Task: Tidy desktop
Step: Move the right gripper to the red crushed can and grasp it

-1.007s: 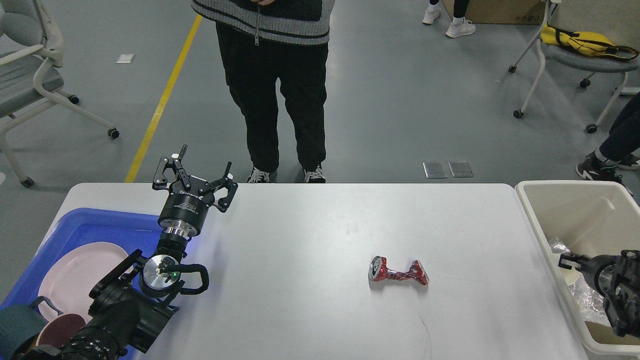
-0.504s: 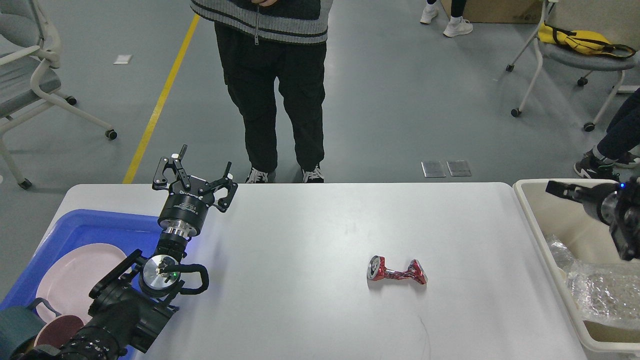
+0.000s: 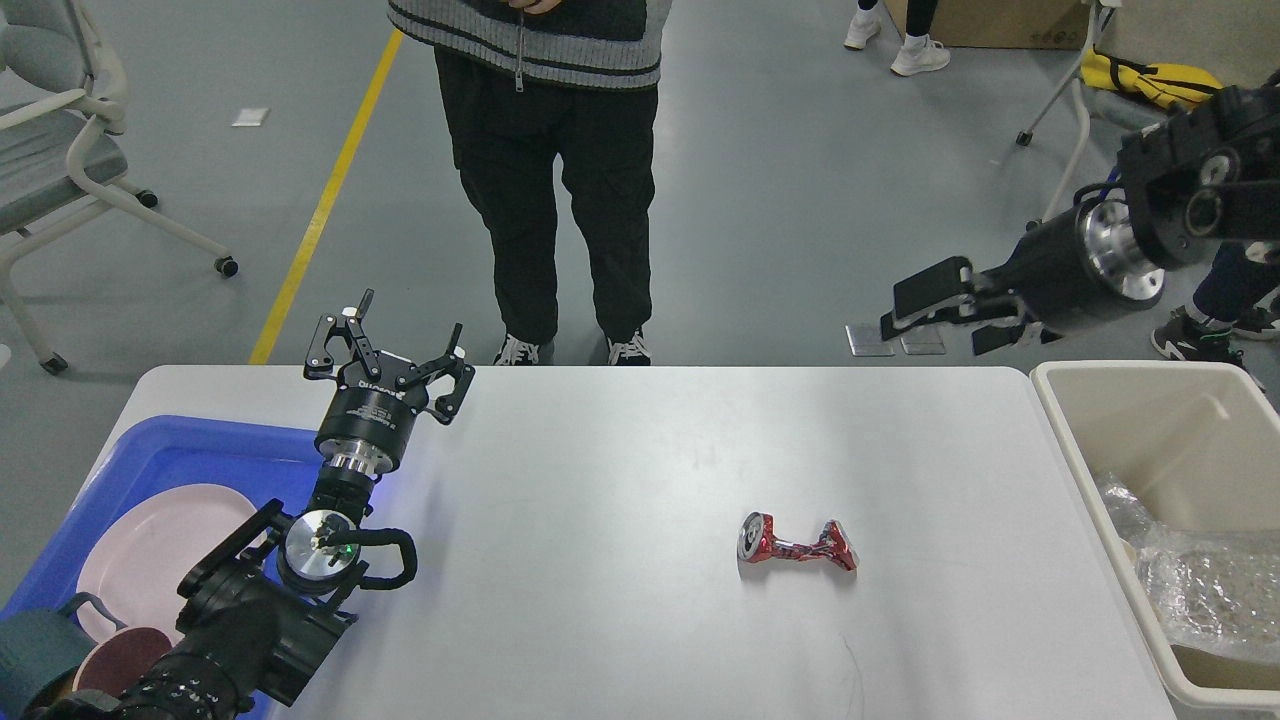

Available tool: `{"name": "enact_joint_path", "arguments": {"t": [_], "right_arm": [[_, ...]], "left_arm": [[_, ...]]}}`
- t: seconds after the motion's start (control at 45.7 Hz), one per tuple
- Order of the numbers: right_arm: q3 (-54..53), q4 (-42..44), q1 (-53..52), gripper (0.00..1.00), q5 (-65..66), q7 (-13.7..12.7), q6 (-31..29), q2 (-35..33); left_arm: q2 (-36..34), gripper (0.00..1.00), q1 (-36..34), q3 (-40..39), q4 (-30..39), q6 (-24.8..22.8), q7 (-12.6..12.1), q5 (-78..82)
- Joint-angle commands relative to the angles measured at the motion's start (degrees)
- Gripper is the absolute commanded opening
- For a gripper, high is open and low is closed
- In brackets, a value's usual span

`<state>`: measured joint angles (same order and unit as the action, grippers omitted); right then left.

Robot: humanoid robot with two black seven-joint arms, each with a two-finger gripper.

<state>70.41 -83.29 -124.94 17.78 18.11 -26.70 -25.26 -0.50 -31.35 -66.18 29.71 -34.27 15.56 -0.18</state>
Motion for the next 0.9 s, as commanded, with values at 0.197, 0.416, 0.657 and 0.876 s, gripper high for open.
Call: {"name": "enact_joint_path", "arguments": {"t": [0.197,0.416,0.657,0.876], "right_arm": [[-2.0,-13.3,-3.1,1.0,0.3,-6.5,1.7,1.4],[-2.6,-10.0,13.3,1.0,-16.2,-9.7,11.5,2.5],[-10.6,-0.5,31.5,1.0,-39.4,-13.7,24.9,11.3],[-14.4,17.3,44.4,1.0,-56.0,-17.1,25.6,14.5]], "left_arm": [[0.0,0.97,0.0,0.0,0.0,0.0,0.0,0.0],[0.1,0.97,0.0,0.0,0.0,0.0,0.0,0.0],[0.1,0.97,0.0,0.0,0.0,0.0,0.0,0.0],[0.1,0.97,0.0,0.0,0.0,0.0,0.0,0.0]]}}
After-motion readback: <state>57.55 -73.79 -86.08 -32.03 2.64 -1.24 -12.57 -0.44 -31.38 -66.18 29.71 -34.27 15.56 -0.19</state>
